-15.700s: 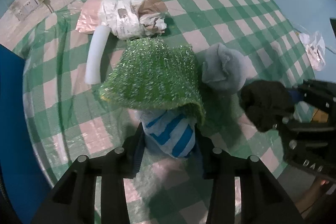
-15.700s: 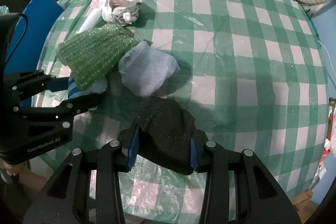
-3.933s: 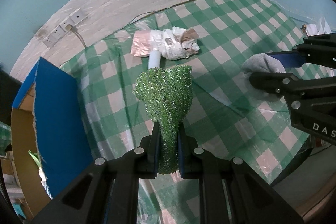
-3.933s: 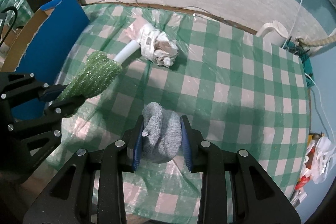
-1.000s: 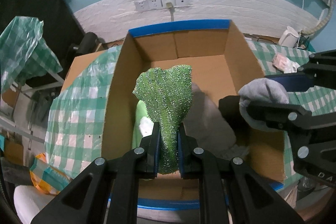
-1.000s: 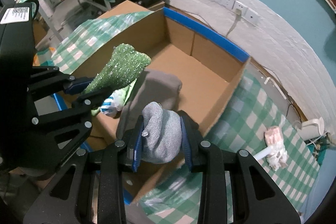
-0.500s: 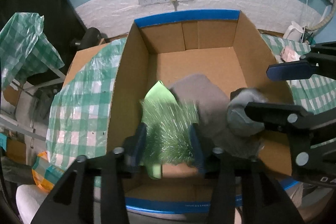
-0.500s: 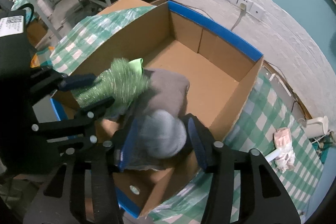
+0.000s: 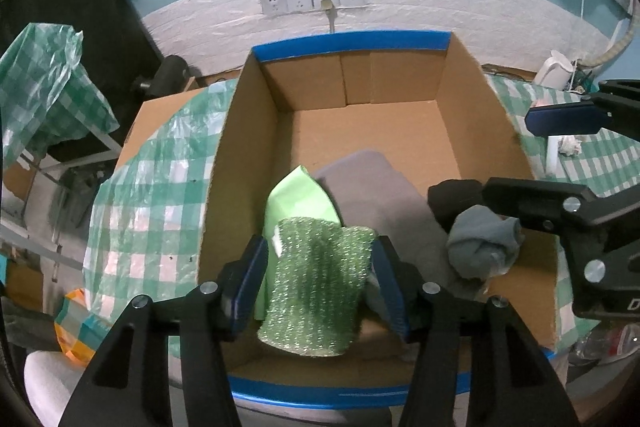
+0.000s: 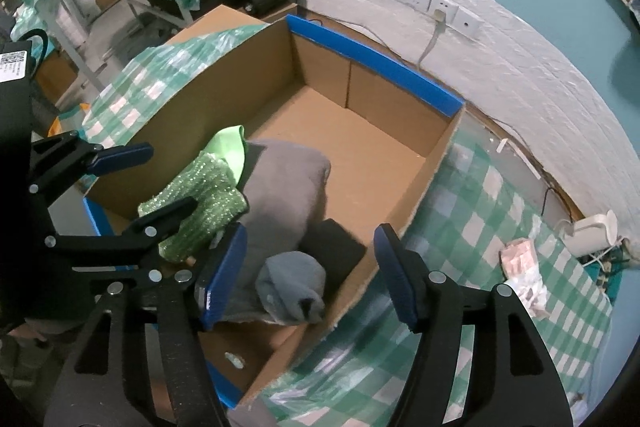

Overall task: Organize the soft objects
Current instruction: 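Open the right gripper to drop the grey ball while the left releases the mesh pad, then withdraw both open grippers from the box toward the table, then move both grippers toward the white-and-pink plastic bundle with the white tube, then close the right gripper on the plastic bundle while the left grasps the white tube, then lift and carry the bundle and white tube over the cardboard box with both grippers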

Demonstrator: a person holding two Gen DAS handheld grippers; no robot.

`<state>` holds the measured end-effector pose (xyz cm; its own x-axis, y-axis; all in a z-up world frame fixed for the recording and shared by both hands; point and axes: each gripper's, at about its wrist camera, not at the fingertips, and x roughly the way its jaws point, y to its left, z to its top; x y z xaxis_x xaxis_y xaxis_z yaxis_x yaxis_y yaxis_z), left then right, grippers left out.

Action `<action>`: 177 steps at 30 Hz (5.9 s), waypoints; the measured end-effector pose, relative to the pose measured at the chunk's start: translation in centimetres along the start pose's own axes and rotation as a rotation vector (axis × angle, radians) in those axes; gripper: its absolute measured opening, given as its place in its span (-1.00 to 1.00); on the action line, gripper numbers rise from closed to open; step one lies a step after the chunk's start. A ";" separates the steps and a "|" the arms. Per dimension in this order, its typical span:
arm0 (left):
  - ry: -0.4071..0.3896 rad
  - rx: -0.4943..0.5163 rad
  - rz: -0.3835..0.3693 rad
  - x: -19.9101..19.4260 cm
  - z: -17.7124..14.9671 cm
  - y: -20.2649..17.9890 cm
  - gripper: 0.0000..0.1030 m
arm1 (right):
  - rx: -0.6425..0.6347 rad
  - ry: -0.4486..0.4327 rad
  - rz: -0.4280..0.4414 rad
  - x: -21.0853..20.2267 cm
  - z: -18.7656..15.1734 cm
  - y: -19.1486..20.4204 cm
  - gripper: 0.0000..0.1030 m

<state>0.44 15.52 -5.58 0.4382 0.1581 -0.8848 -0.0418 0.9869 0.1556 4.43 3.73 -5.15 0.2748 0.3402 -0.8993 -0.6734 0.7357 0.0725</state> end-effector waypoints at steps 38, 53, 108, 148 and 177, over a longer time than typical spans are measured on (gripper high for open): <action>-0.074 0.195 -0.046 -3.0 1.3 -11.4 0.17 | 0.208 -0.028 -0.073 -3.7 -7.5 -10.4 0.31; -0.041 0.242 -0.088 -2.2 1.6 -16.9 0.19 | 0.303 -0.006 -0.165 -4.0 -11.6 -17.6 0.31; 0.152 0.230 -0.163 10.4 7.4 -27.9 0.29 | 0.106 0.073 -0.097 7.2 -10.6 -24.3 -0.25; 0.127 0.396 -0.159 10.8 6.9 -33.7 -0.33 | 0.371 0.041 -0.118 2.0 -19.4 -28.8 -0.25; 0.058 0.337 -0.204 6.1 6.7 -29.2 -0.77 | 0.372 0.001 -0.135 -2.0 -18.3 -26.0 -0.25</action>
<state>10.37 -12.50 -12.57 0.3550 -0.0292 -0.9344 0.3422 0.9342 0.1008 8.82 -26.79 -13.07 0.3434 0.2259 -0.9116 -0.3367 0.9357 0.1050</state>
